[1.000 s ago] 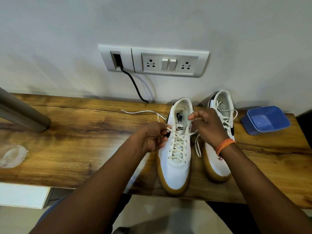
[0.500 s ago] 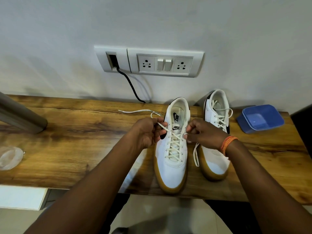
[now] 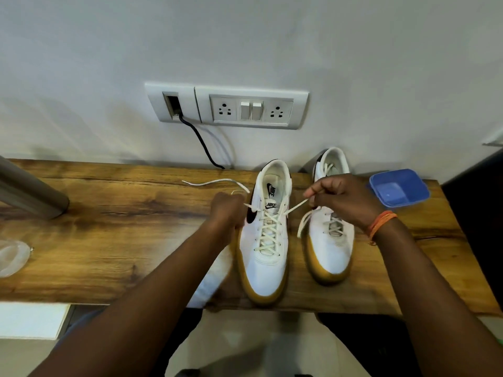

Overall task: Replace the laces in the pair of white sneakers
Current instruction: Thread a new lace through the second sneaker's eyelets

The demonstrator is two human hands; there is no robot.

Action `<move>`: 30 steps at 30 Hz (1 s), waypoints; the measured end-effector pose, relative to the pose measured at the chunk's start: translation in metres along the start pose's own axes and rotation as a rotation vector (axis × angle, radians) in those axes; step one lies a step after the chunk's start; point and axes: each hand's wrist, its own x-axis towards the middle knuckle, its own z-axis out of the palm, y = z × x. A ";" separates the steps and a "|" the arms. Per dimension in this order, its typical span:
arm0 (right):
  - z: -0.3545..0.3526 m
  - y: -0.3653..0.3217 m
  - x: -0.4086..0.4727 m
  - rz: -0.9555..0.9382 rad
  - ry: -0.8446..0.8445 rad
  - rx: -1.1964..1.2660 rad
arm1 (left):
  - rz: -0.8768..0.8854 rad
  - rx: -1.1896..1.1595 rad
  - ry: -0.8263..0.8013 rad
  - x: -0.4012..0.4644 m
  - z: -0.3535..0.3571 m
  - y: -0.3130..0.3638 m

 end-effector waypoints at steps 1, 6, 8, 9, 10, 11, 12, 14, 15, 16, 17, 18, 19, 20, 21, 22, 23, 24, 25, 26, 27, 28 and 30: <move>-0.009 -0.003 -0.009 -0.019 0.017 0.013 | 0.125 0.119 0.109 -0.007 0.003 -0.006; -0.033 -0.013 -0.043 -0.082 0.090 0.053 | 0.945 0.480 0.048 -0.066 0.025 -0.018; -0.042 -0.024 -0.059 -0.098 0.111 0.102 | 1.101 0.454 -0.183 -0.086 0.042 -0.017; -0.047 -0.031 -0.065 -0.106 0.120 0.122 | 1.139 0.459 -0.264 -0.095 0.051 -0.016; -0.051 -0.036 -0.068 -0.105 0.117 0.156 | 1.140 0.473 -0.317 -0.099 0.059 -0.017; -0.059 -0.044 -0.077 -0.107 0.126 0.192 | 1.138 0.486 -0.356 -0.110 0.065 -0.017; -0.065 -0.049 -0.083 -0.107 0.128 0.225 | 1.131 0.493 -0.372 -0.119 0.069 -0.018; -0.078 -0.060 -0.095 -0.120 0.148 0.278 | 1.099 0.534 -0.389 -0.136 0.073 -0.016; -0.082 -0.062 -0.099 -0.118 0.150 0.312 | 1.077 0.559 -0.393 -0.139 0.074 -0.017; -0.088 -0.068 -0.107 -0.125 0.163 0.348 | 1.080 0.584 -0.403 -0.148 0.075 -0.016; -0.091 -0.070 -0.111 -0.123 0.167 0.380 | 1.081 0.607 -0.415 -0.150 0.075 -0.018; -0.096 -0.074 -0.117 -0.118 0.170 0.406 | 1.075 0.633 -0.430 -0.156 0.075 -0.020; -0.100 -0.076 -0.121 -0.112 0.172 0.422 | 1.065 0.663 -0.444 -0.159 0.077 -0.024; -0.104 -0.078 -0.125 -0.111 0.166 0.452 | 1.043 0.701 -0.453 -0.161 0.078 -0.030; -0.107 -0.081 -0.130 -0.117 0.162 0.483 | 1.018 0.735 -0.459 -0.163 0.079 -0.035; -0.108 -0.084 -0.133 -0.124 0.155 0.527 | 0.985 0.765 -0.475 -0.163 0.079 -0.040; -0.107 -0.087 -0.137 -0.125 0.148 0.564 | 0.966 0.786 -0.484 -0.162 0.079 -0.044; -0.105 -0.087 -0.139 -0.130 0.130 0.598 | 0.946 0.798 -0.494 -0.162 0.079 -0.047; -0.102 -0.088 -0.140 -0.134 0.098 0.639 | 0.929 0.804 -0.497 -0.159 0.080 -0.049; -0.098 -0.087 -0.141 -0.135 0.054 0.688 | 0.908 0.799 -0.505 -0.160 0.081 -0.051; -0.094 -0.087 -0.140 -0.132 0.008 0.740 | 0.887 0.787 -0.511 -0.160 0.081 -0.052; -0.089 -0.084 -0.137 -0.127 -0.023 0.785 | 0.864 0.769 -0.518 -0.160 0.079 -0.051; -0.080 -0.079 -0.129 -0.124 -0.034 0.859 | 0.824 0.740 -0.559 -0.160 0.077 -0.052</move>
